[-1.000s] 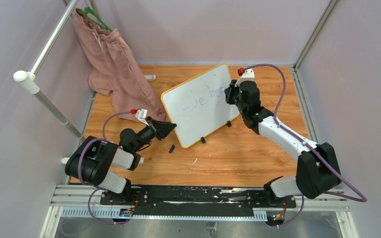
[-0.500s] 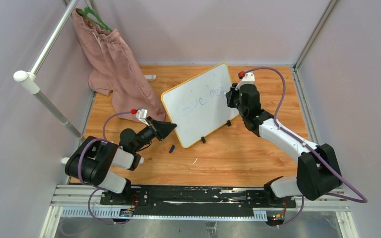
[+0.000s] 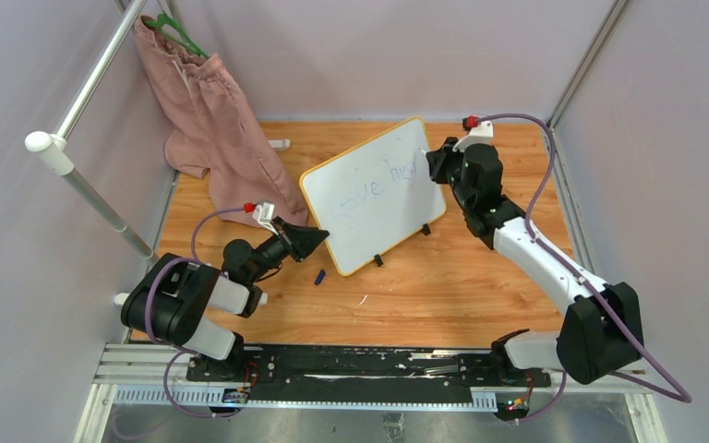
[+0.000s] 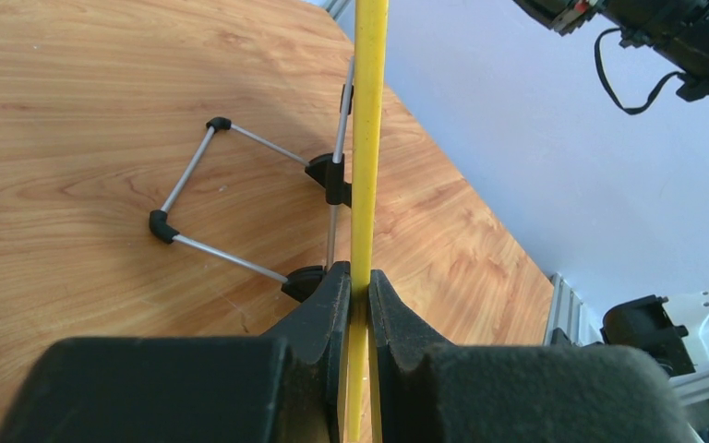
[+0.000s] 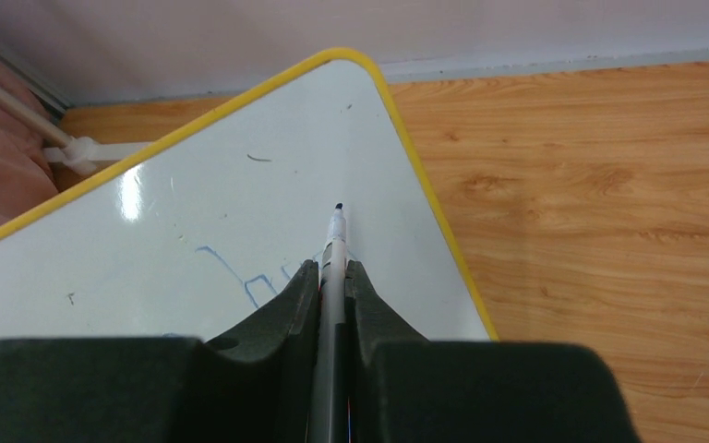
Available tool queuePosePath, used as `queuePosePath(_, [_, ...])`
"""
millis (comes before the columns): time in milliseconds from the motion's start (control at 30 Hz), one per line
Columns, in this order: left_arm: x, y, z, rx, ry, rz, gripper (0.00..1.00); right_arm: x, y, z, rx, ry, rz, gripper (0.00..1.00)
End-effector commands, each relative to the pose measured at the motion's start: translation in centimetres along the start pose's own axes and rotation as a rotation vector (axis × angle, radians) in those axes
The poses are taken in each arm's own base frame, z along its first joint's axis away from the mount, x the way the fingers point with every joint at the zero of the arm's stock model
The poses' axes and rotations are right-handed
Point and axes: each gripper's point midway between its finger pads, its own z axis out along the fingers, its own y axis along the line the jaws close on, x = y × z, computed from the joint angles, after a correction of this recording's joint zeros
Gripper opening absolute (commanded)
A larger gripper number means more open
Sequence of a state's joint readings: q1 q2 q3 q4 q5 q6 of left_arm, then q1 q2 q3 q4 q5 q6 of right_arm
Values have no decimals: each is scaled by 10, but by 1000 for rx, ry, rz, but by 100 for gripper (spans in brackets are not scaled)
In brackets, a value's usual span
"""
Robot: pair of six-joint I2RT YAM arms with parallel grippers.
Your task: Write a sentence on the whiteboard
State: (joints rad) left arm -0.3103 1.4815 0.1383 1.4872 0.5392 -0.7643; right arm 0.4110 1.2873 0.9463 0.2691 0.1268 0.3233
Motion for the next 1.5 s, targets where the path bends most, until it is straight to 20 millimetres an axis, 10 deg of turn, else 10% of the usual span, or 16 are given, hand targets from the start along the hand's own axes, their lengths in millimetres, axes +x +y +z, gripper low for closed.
queuePosePath(0, [-10,-13,1,54,-35,51,0,-25,8,12,-59,-44,81,0])
queuePosePath(1467, [-9,-13,1,56,-33,53,0,37,-15,25,-22,95,110,0])
